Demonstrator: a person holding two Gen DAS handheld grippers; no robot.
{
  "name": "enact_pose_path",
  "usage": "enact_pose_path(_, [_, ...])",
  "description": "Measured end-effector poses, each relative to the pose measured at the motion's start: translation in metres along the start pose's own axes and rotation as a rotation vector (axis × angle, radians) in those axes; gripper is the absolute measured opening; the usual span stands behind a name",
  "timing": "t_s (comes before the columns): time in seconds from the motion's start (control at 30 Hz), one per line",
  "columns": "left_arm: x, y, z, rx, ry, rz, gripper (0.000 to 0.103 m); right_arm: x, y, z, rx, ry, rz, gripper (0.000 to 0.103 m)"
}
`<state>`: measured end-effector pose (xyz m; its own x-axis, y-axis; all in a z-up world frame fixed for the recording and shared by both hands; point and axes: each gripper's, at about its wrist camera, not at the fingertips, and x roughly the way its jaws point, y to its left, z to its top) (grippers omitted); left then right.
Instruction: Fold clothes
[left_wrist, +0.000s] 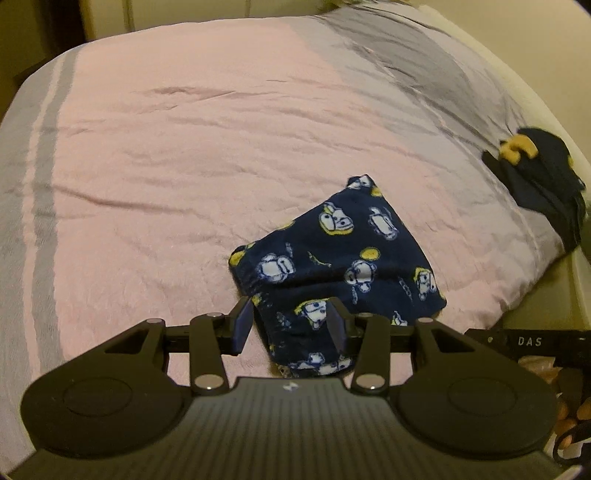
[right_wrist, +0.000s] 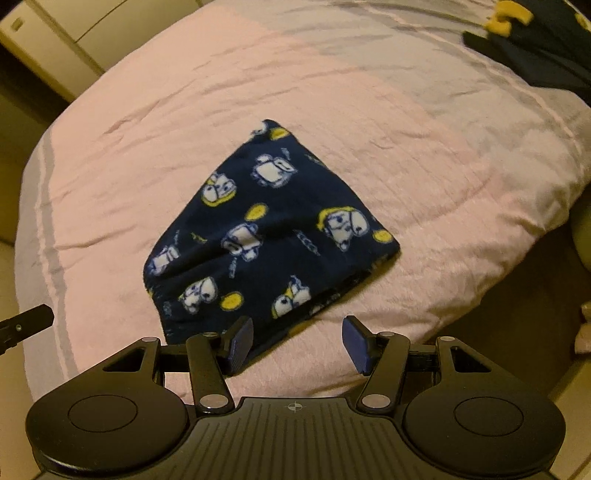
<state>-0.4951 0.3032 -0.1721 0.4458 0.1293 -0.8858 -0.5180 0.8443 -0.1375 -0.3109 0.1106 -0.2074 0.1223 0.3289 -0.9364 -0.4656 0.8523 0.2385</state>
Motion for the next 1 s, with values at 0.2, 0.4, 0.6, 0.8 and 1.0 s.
enact_pose_path(0.2, [-0.002,0.013,0.007,0.181,0.012,-0.066,0.039,-0.016,0.029,-0.029,0.105,-0.080,-0.097,0.058])
enact_pose_path(0.4, [-0.016,0.037,0.001,0.344,-0.001,-0.110,0.039,-0.028,0.071,-0.080,0.209,-0.140,-0.133,0.058])
enact_pose_path(0.6, [-0.025,0.052,-0.006,0.432,-0.009,-0.168,0.039,-0.041,0.103,-0.122,0.291,-0.197,-0.164,0.058])
enact_pose_path(0.8, [-0.024,0.053,-0.009,0.494,0.001,-0.210,0.039,-0.042,0.099,-0.137,0.380,-0.250,-0.134,0.058])
enact_pose_path(1.0, [-0.006,0.059,0.004,0.495,0.034,-0.281,0.040,-0.037,0.087,-0.143,0.465,-0.300,-0.061,0.058])
